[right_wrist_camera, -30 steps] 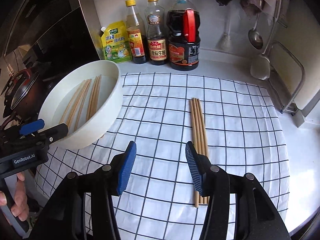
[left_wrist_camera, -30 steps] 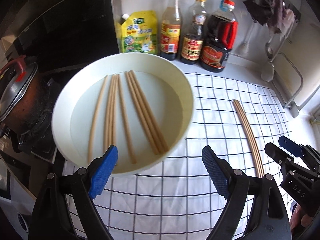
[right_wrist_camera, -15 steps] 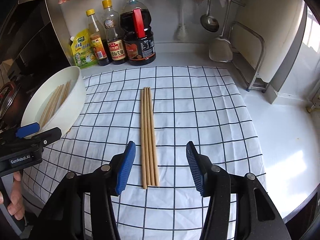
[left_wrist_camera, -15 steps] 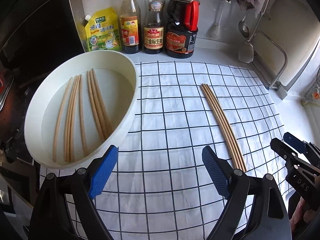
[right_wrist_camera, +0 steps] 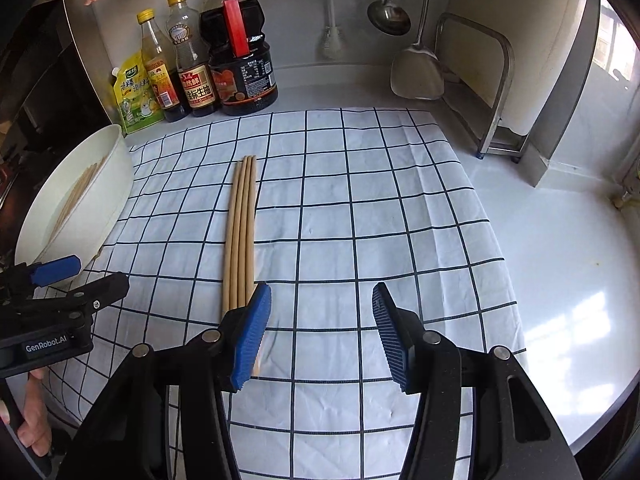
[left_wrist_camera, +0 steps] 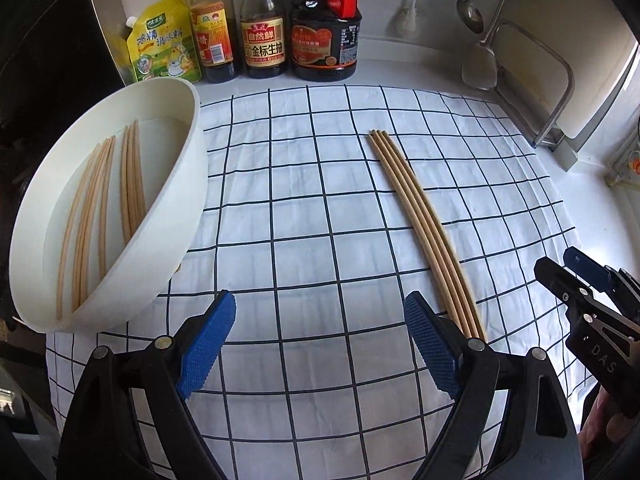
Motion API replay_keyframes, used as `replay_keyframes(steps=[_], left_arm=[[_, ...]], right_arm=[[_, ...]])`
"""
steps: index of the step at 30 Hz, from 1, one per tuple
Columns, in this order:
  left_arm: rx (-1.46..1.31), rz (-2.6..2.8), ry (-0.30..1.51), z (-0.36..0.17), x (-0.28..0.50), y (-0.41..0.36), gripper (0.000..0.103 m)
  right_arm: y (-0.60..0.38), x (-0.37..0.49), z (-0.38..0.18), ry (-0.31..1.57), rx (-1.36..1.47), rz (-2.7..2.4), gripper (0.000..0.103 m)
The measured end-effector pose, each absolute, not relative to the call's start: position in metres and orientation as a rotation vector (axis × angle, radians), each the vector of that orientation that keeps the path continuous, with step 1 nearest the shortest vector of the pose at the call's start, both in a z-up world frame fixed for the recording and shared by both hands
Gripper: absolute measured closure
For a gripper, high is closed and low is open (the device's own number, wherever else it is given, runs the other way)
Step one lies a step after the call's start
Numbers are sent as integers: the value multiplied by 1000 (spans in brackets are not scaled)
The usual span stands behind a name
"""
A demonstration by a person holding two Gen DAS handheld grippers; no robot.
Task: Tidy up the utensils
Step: 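Lower both open tools onto the bundle and separate single chopsticks from it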
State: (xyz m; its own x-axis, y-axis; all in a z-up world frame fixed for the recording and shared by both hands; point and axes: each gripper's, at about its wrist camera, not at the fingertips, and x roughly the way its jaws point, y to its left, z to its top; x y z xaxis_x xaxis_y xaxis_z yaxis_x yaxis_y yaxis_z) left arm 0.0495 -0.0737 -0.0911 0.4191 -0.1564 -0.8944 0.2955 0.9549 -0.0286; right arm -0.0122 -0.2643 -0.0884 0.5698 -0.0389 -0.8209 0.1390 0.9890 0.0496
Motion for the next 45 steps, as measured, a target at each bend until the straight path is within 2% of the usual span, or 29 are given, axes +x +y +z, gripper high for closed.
replay_keyframes(steps=[22, 45], left_arm=[[94, -240, 1171, -121, 53, -78, 18], [76, -231, 1146, -118, 61, -85, 18]], right_arm=[[-252, 27, -126, 1006, 87, -7, 52], [-235, 38, -139, 1055, -31, 26, 50]])
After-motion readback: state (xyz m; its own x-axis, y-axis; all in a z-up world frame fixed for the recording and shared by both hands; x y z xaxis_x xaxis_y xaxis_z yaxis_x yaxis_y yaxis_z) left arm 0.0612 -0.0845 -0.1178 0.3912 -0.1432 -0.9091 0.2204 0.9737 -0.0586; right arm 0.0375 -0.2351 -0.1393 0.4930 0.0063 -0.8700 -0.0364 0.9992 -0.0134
